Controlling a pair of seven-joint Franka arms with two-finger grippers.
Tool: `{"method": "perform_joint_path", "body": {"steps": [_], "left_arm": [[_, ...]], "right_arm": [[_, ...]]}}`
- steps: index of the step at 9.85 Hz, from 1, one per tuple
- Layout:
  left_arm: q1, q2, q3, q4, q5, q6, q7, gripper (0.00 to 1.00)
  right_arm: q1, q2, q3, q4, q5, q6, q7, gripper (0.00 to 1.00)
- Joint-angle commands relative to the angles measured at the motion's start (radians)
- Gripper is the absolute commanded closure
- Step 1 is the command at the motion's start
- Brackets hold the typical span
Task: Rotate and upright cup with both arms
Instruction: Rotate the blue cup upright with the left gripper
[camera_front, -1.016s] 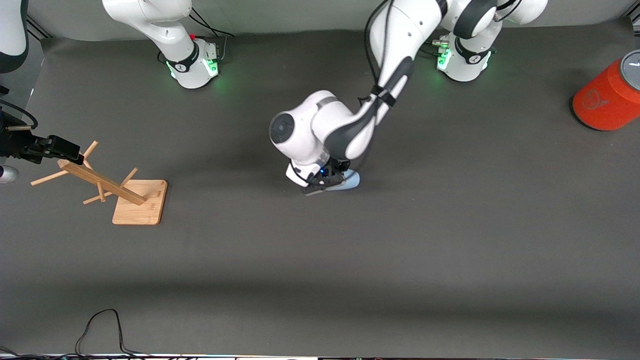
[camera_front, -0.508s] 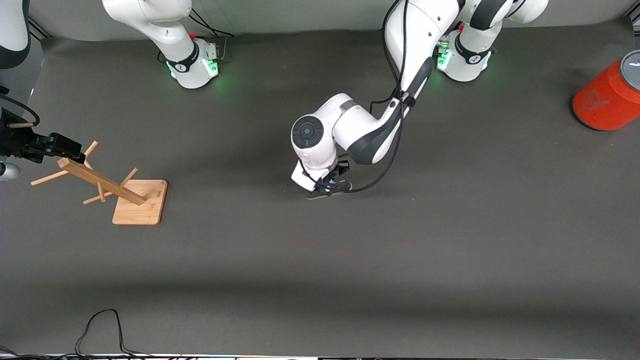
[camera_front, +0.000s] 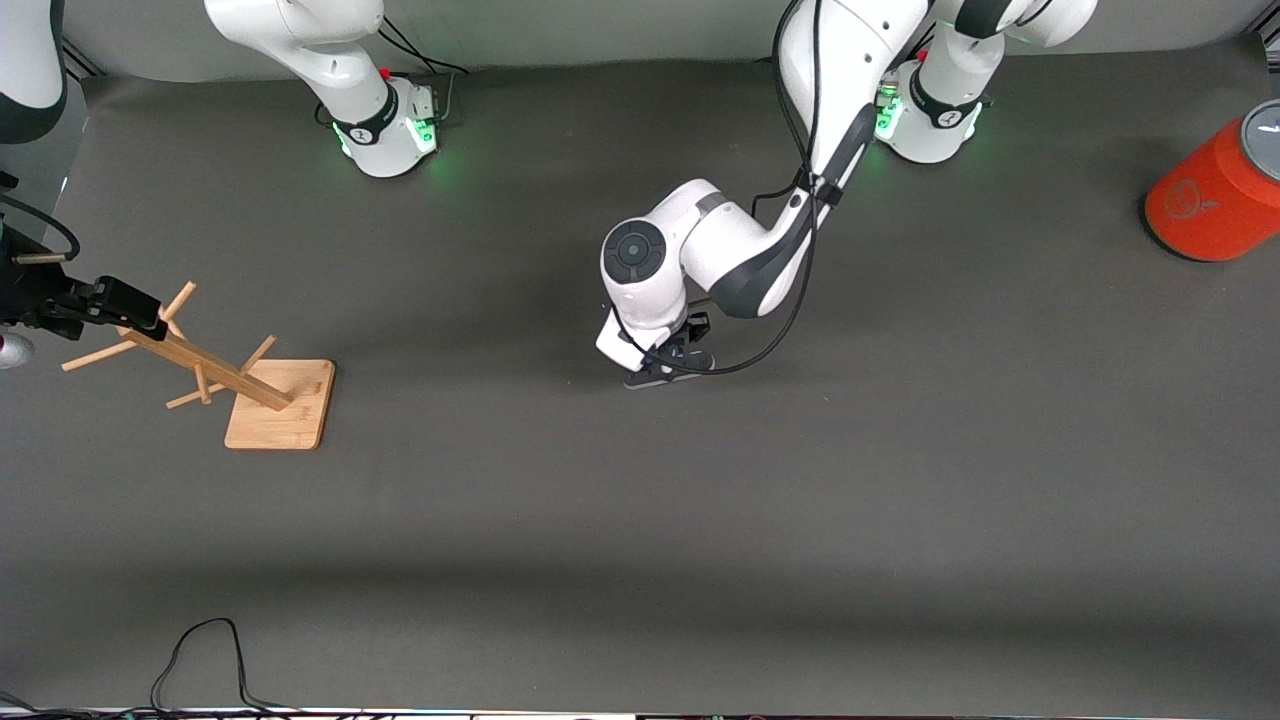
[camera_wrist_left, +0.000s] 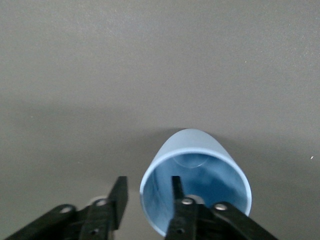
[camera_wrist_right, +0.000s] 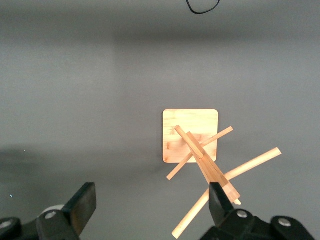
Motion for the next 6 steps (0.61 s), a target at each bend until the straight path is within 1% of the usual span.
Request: {"method": "perform_joint_path", "body": {"steps": [1,2,3,4,6], "left_arm": [[0.001,-0.054,0.007,-0.038,-0.006,-0.002,0.009,0.0],[0.021,-0.078,0.007,-0.038,-0.008,-0.028,0.034,0.0],[0.058,-0.125,0.002,-0.038,-0.015,-0.086,0.133,0.0],[0.107,-0.177,0.004,-0.04,-0.046,-0.148,0.239,0.0],[0.225,-0.273,0.009,-0.044,-0.057,-0.262,0.405,0.0]], "right_arm": [[0.006,-0.017,-0.006,-0.016,0.008,-0.002,-0.016,0.0],[0.003,-0.015,-0.01,-0.013,0.008,-0.002,-0.019,0.0],[0.003,-0.015,-0.01,-0.011,0.01,-0.002,-0.019,0.0],[0.003,-0.014,-0.01,-0.011,0.01,-0.002,-0.019,0.0],[0.004,-0.015,-0.01,-0.011,0.014,-0.008,-0.018,0.0]]}}
